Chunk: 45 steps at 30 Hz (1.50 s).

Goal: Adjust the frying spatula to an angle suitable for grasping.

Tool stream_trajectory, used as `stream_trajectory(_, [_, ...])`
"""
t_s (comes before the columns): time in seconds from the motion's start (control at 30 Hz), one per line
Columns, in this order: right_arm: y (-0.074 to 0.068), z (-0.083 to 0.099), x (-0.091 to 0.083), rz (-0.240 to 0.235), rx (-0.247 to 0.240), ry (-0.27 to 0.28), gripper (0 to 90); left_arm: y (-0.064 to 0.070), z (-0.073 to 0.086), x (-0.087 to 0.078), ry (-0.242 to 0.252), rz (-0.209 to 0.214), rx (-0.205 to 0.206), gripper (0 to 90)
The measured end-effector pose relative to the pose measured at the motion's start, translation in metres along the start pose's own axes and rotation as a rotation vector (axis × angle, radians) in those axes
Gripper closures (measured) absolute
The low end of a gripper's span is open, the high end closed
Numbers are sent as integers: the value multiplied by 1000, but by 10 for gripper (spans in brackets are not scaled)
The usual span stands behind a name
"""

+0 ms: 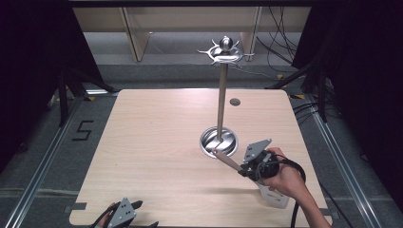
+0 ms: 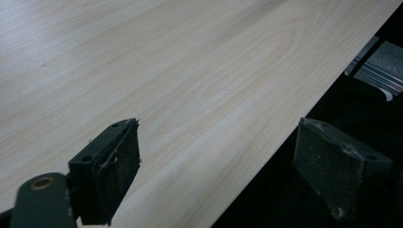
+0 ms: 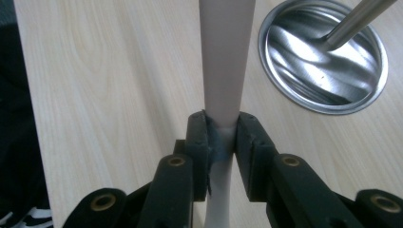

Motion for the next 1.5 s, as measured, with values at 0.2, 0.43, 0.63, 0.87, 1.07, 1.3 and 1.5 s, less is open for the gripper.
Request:
stream_trajectory(0.2, [3, 3, -11, -14, 50, 68, 769, 0, 0, -1, -2, 21, 8, 148])
stream_trajectory(0.43, [7, 1, -21, -37, 61, 155, 769, -3, -1, -2, -7, 11, 40, 148])
stream_trajectory(0.63, [9, 0, -29, -55, 74, 206, 770, -3, -1, -2, 4, 15, 29, 148])
stream_trajectory(0.87, [11, 0, -37, -54, 101, 262, 770, -3, -1, -2, 3, 18, 39, 148])
stream_trajectory(1.07, [12, -1, -43, -76, 134, 352, 770, -1, 0, -2, -10, 14, 3, 148])
stream_trajectory(1.3, [15, -2, -47, -98, 120, 399, 770, 2, -1, 0, 14, 24, -18, 148])
stream_trajectory(1.5, [17, -4, -53, -102, 140, 456, 770, -3, -1, -2, -3, 16, 33, 148])
Point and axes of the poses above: each handheld gripper's, and its own axes: x roughly forward along the jaws, z roughly out of its underside, y roughly to its right, the point moved 4 cm from there along x, roughly forward along the jaws, and after that the axes turned 10 degrees about x, right-handed, at the moved point
